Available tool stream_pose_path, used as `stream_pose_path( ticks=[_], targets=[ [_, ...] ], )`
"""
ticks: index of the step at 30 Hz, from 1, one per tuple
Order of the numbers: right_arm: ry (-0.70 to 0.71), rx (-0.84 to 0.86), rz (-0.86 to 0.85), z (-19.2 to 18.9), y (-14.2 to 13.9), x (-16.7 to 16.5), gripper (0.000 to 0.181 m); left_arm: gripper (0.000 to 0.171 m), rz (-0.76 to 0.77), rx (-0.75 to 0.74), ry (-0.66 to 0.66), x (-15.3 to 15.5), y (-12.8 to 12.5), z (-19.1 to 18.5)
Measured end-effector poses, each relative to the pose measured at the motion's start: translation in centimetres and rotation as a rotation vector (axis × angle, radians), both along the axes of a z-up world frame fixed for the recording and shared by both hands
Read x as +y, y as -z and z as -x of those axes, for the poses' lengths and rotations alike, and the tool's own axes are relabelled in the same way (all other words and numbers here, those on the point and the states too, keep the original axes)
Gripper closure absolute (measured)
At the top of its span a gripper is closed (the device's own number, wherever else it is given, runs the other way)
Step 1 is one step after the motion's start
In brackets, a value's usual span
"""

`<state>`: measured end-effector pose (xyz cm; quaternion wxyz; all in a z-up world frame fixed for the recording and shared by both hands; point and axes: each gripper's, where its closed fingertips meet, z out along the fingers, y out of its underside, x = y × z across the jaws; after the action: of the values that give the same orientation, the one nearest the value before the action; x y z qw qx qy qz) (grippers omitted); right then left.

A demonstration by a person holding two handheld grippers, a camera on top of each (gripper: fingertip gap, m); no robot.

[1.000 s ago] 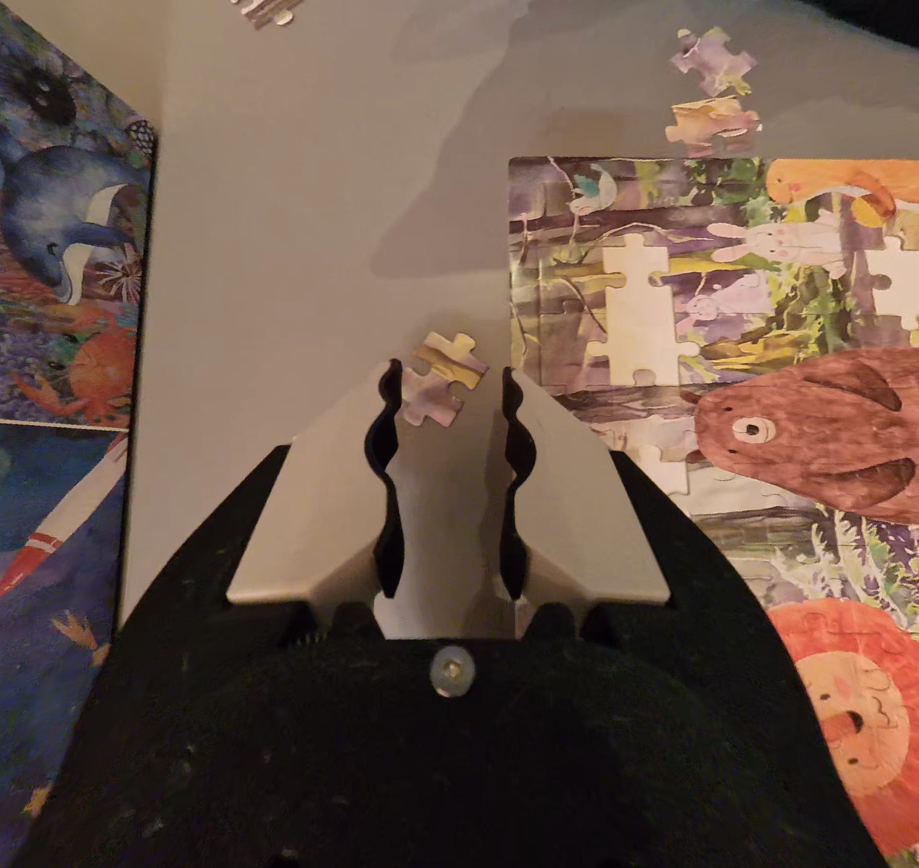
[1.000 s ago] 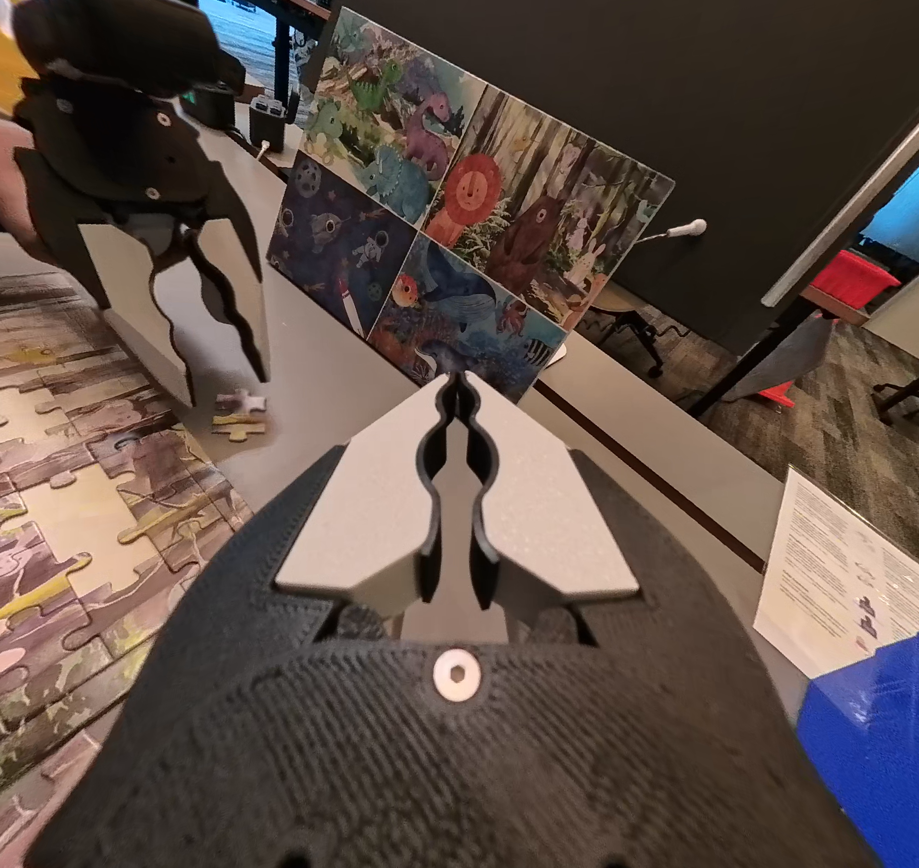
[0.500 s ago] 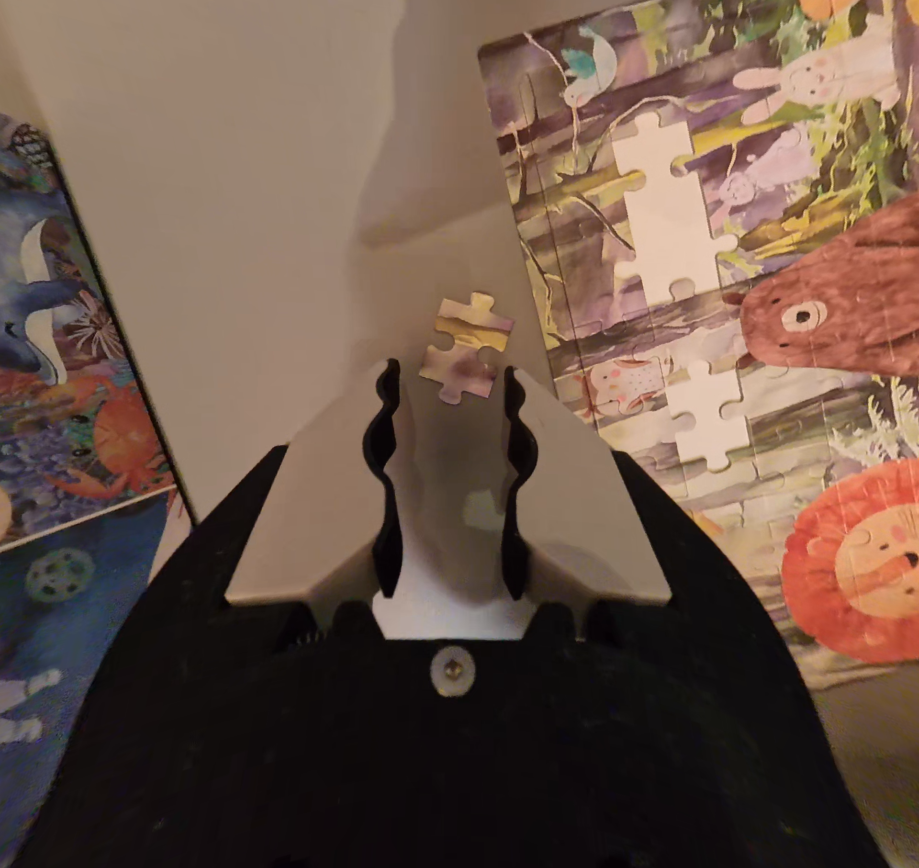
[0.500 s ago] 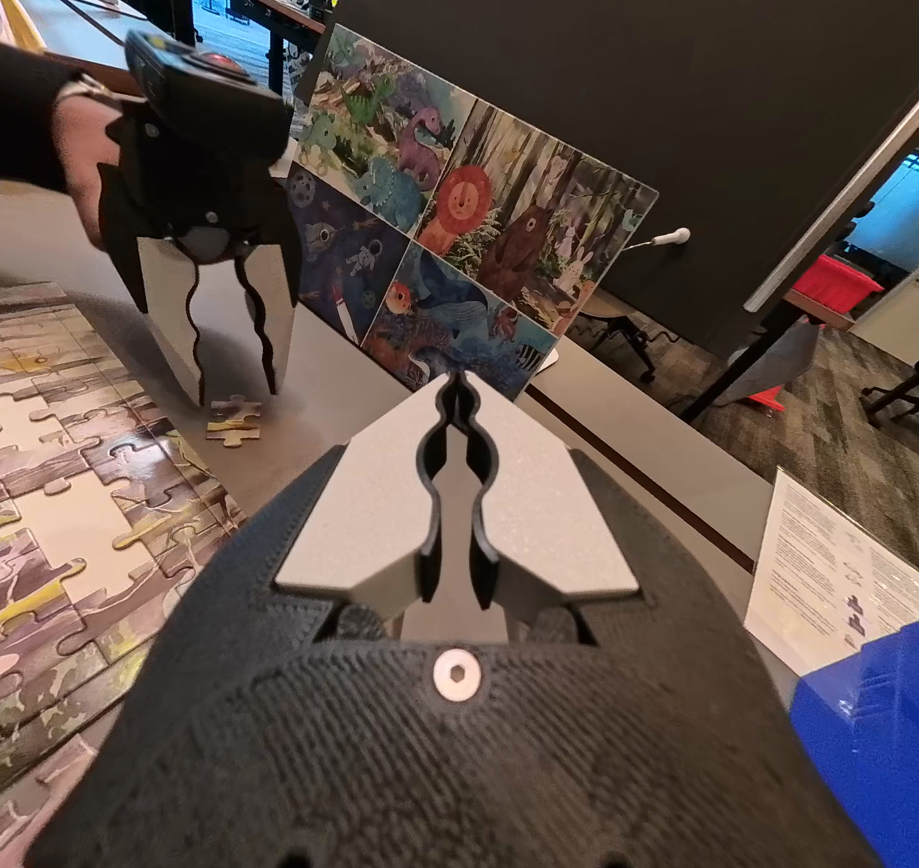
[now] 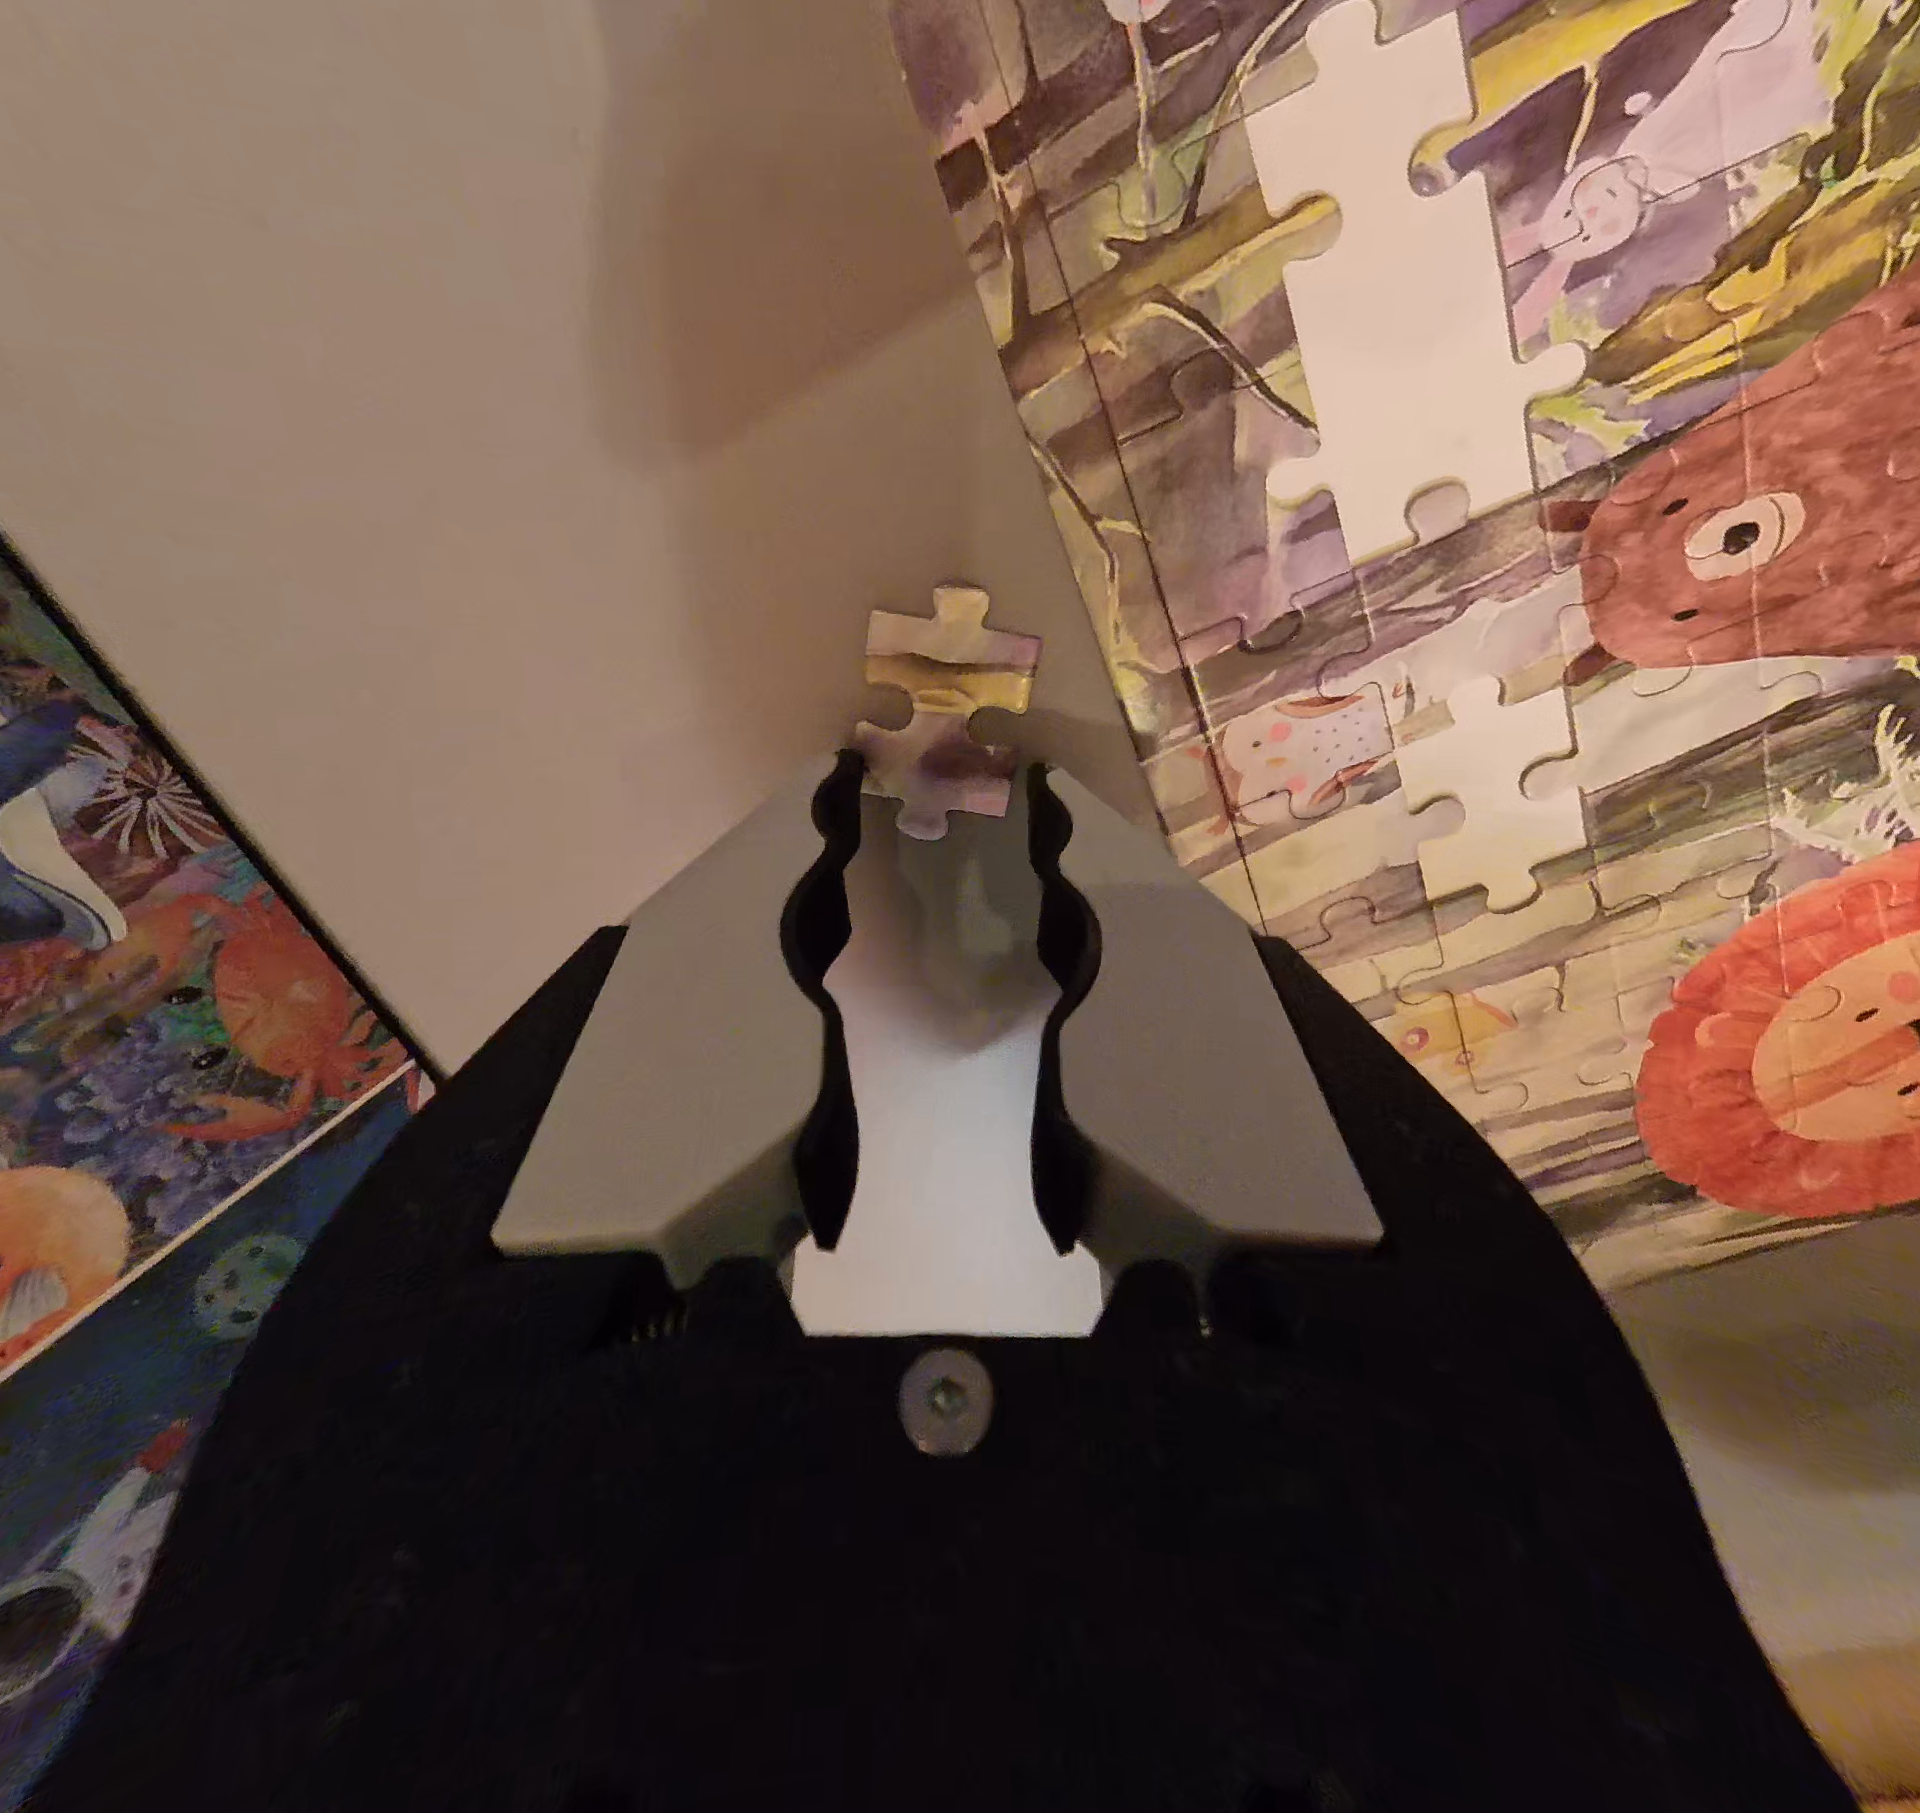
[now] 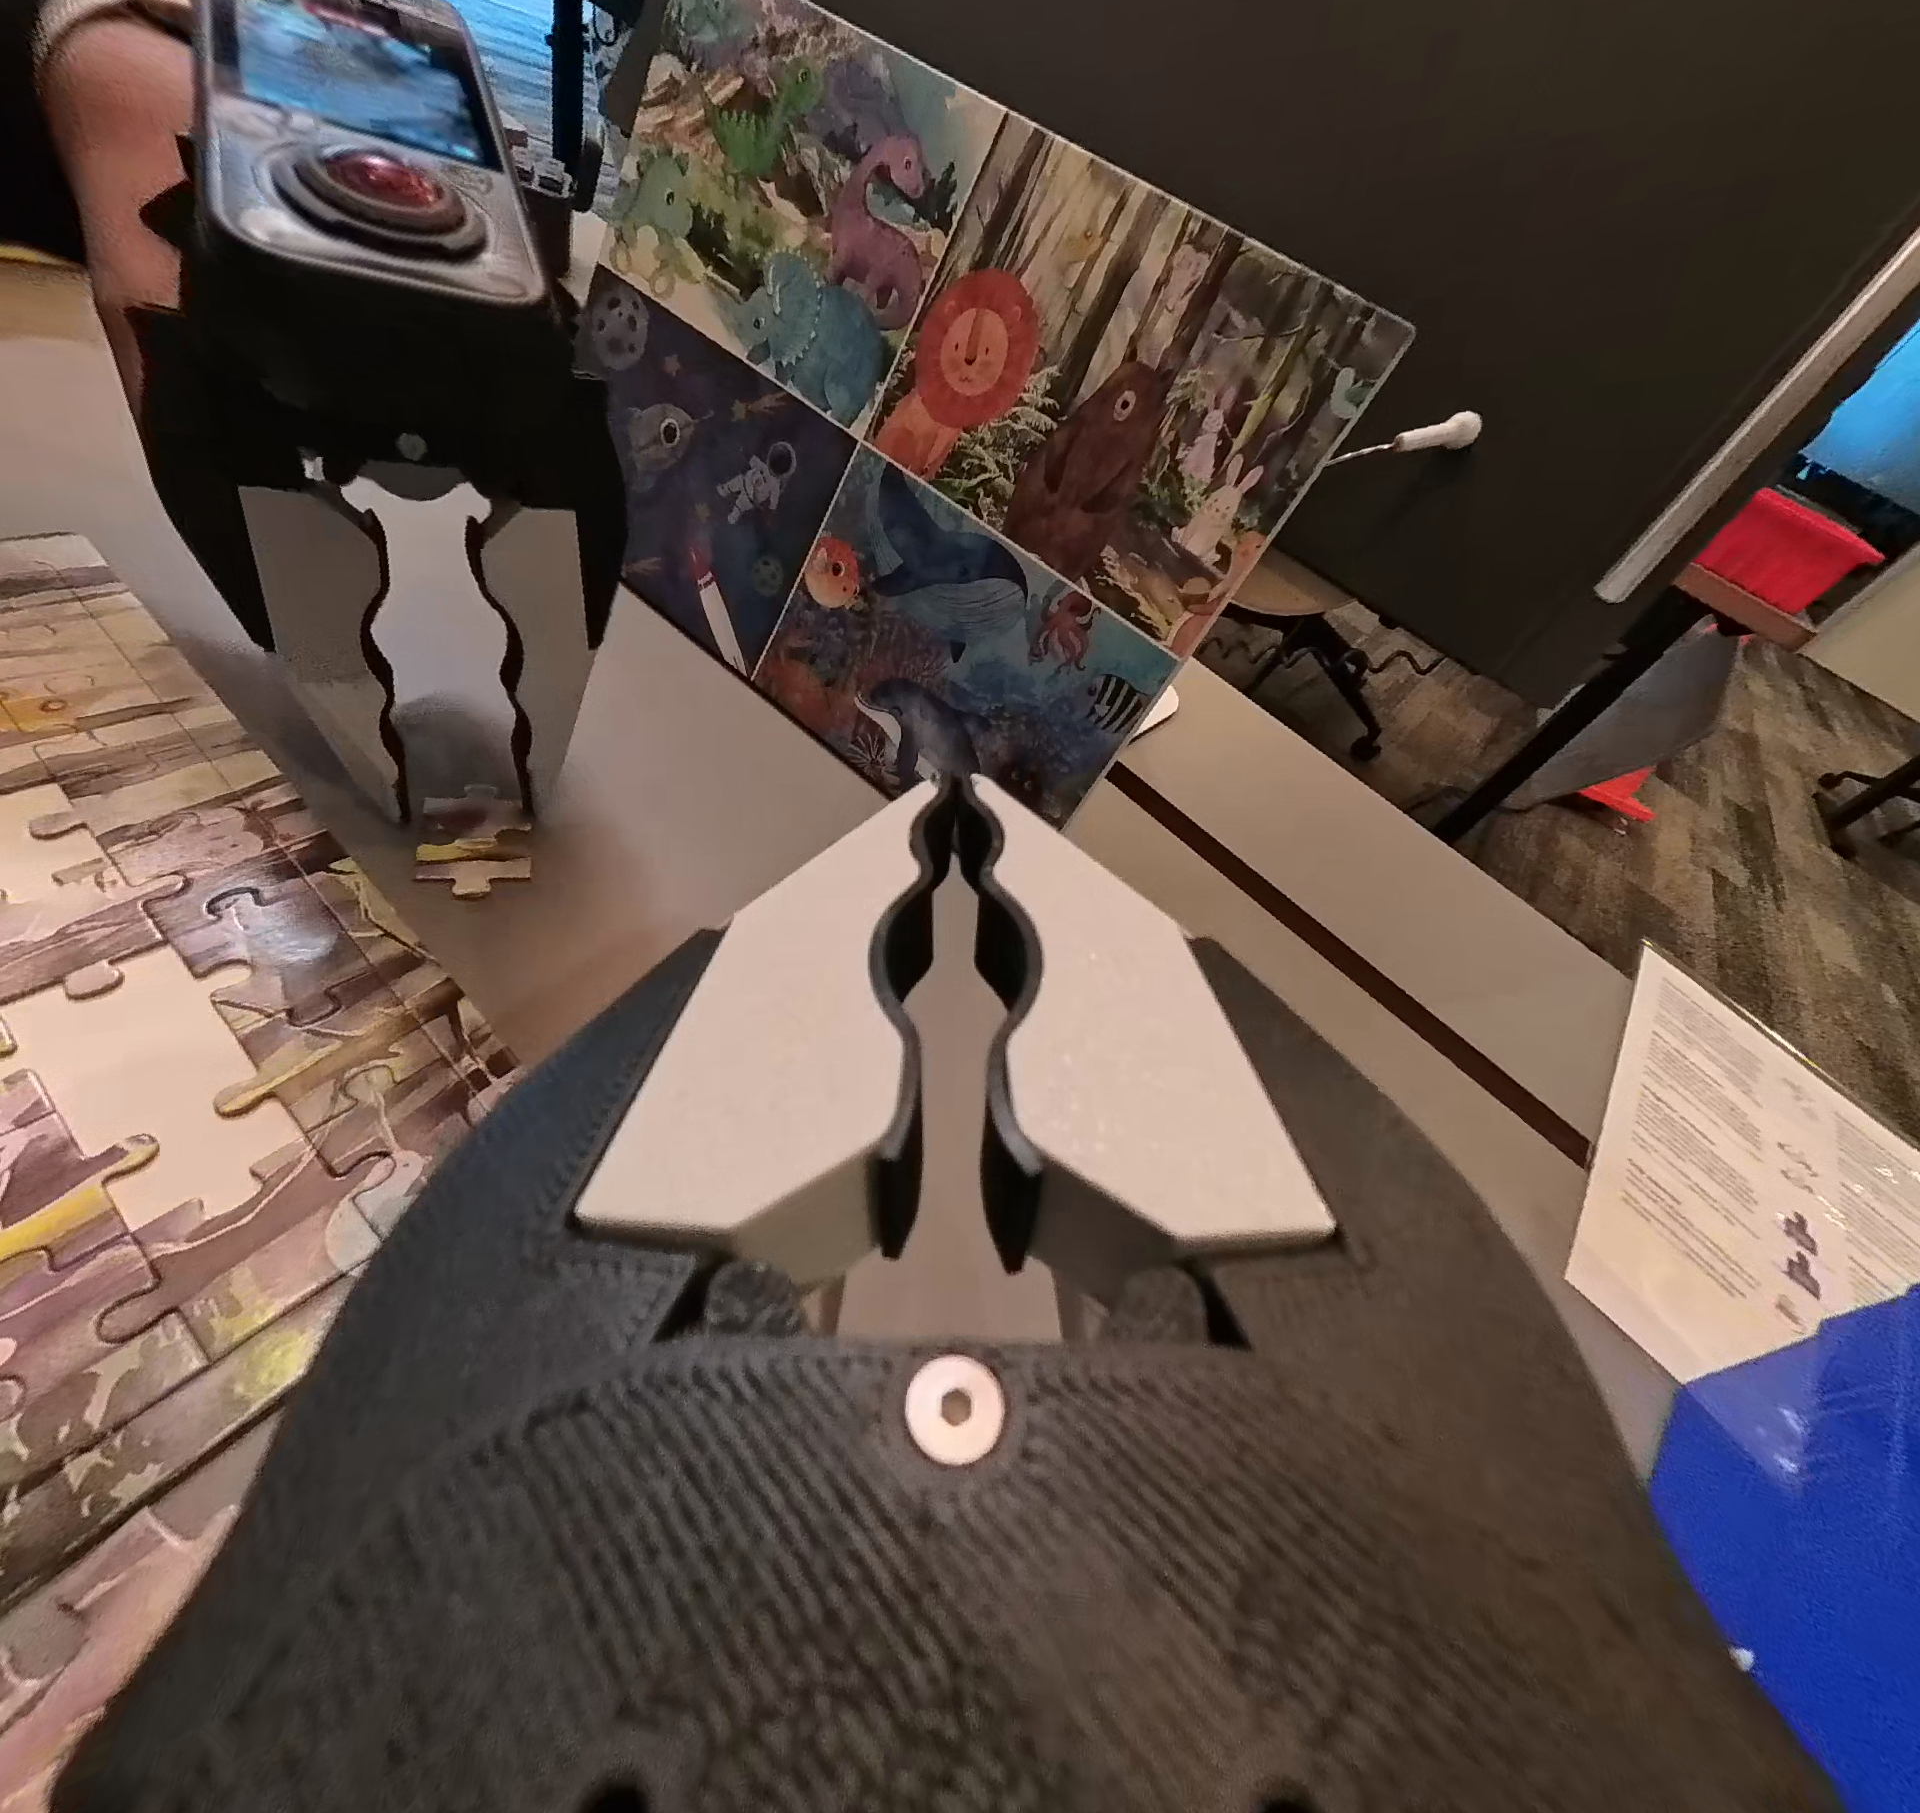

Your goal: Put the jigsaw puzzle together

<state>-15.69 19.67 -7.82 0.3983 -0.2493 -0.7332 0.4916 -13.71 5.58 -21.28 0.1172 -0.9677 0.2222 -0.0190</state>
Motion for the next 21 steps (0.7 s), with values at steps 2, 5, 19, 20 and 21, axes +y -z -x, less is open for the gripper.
stream_pose_path(
  ticks=[2, 5, 19, 20, 21],
  targets=[
    [0.0, 0.0, -0.003, 0.0, 0.0, 0.0, 0.181, 0.14, 0.033, 0.008, 0.001, 0.0, 0.0, 0.1],
    [0.002, 0.002, -0.007, 0.0, 0.0, 0.0, 0.181, 0.135, 0.07, 0.015, -0.004, 0.1, 0.1, 0.3],
    [0.009, 0.027, -0.001, -0.3, -1.0, 0.4, 0.181, 0.143, 0.104, 0.027, -0.004, 0.3, 0.0, 0.0],
    [0.01, 0.028, 0.0, -0.4, -1.1, 0.4, 0.181, 0.143, 0.101, 0.028, -0.007, 0.3, 0.0, 0.0],
    [0.011, 0.029, 0.001, -0.4, -1.1, 0.4, 0.181, 0.143, 0.098, 0.028, -0.011, 0.3, 0.0, 0.0]
  ],
)
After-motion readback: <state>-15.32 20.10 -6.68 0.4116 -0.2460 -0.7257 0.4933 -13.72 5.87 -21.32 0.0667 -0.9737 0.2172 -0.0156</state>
